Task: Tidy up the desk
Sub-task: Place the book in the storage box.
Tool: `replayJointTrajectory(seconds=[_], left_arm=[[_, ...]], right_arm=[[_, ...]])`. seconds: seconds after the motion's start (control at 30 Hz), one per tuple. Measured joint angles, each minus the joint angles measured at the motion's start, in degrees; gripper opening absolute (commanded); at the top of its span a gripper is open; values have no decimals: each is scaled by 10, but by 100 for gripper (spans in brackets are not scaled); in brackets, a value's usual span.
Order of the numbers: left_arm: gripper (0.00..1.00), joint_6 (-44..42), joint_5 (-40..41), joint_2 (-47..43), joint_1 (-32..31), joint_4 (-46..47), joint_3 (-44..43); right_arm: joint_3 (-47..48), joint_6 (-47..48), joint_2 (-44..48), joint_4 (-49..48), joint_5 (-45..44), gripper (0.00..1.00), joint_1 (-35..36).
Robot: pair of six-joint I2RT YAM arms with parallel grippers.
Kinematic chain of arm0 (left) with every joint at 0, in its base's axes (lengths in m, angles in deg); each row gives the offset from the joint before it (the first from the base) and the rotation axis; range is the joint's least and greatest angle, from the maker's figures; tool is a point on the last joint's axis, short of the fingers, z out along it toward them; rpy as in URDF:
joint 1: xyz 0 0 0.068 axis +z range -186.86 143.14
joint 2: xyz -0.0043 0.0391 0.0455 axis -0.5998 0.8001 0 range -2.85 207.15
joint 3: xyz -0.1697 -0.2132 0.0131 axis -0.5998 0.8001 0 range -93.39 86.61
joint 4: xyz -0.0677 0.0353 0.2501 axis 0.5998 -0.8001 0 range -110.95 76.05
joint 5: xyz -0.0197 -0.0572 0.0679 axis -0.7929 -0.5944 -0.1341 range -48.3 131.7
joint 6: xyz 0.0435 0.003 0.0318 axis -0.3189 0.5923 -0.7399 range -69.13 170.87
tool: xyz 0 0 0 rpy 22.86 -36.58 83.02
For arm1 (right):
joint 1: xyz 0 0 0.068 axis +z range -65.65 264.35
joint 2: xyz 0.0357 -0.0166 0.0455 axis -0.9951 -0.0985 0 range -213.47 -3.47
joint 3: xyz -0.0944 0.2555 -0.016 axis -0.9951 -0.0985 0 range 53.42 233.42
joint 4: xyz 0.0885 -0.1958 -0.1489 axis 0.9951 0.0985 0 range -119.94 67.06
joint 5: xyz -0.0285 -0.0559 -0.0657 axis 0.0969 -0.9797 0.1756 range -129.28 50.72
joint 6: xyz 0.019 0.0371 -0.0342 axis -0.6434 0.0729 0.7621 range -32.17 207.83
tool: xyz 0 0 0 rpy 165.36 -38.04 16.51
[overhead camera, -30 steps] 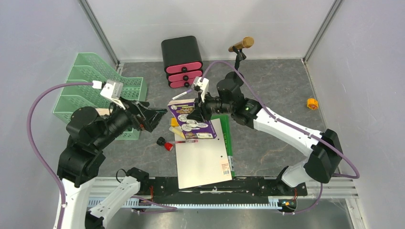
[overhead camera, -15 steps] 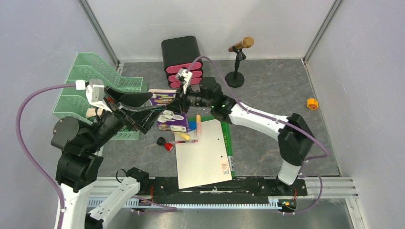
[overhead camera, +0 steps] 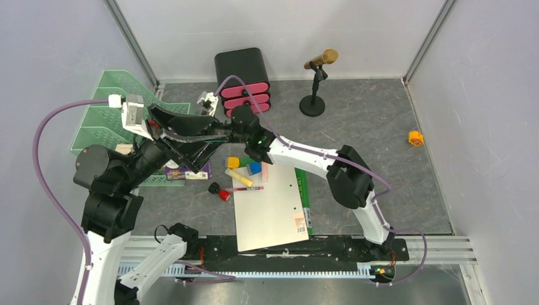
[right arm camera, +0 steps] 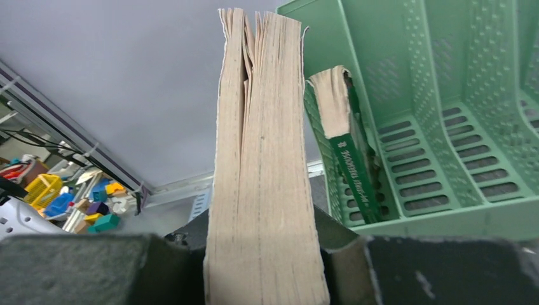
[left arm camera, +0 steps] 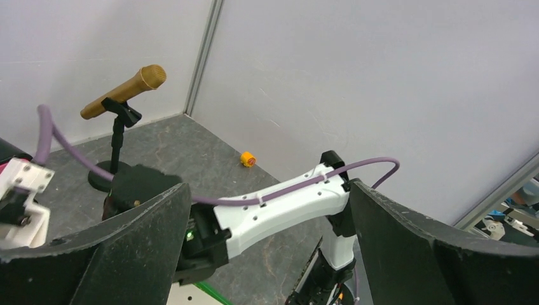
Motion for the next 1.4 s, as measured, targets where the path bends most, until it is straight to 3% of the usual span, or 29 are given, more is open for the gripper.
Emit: replayJointTrajectory(seconds=[0.4, 0.7, 1.4], left_arm=[[100, 2, -3, 2, 0, 17, 0], [100, 6, 2, -14, 0, 17, 20], [100, 35, 35, -49, 0, -2, 62]], right_arm=[[109, -78, -129, -66, 2, 0, 31], [144, -92, -176, -98, -59, 0, 46], [172, 25, -233, -181, -242, 0, 84]])
